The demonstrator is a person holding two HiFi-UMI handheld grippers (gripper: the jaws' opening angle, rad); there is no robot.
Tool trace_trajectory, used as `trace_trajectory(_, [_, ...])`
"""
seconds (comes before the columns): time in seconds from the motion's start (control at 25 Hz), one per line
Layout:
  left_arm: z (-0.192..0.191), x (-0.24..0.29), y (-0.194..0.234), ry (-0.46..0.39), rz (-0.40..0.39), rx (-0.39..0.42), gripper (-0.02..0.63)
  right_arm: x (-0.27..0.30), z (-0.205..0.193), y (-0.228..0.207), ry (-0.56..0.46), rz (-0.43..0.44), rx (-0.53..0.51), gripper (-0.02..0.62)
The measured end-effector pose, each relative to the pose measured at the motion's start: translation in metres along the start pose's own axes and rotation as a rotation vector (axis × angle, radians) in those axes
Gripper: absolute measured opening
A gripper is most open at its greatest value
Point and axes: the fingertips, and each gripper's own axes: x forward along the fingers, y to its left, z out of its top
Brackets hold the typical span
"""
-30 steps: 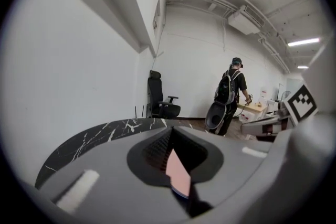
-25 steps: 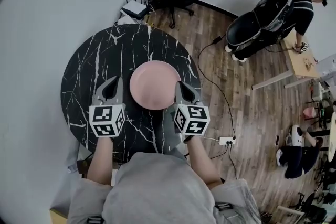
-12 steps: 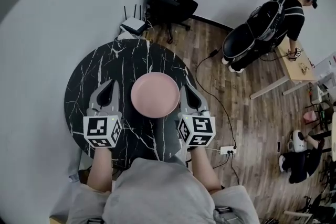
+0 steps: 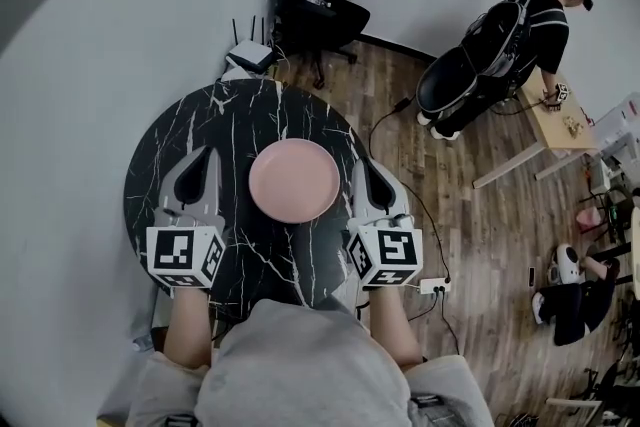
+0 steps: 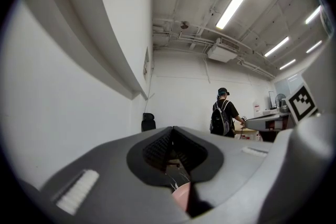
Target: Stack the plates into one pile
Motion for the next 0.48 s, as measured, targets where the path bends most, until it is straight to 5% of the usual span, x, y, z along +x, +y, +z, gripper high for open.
trace_trajectory(0.48, [0.027, -0.008, -0.007, -0.056, -0.033, 0.002, 0.06, -0.023, 0.03, 0.0, -0.071, -0.036, -0.061, 0.003])
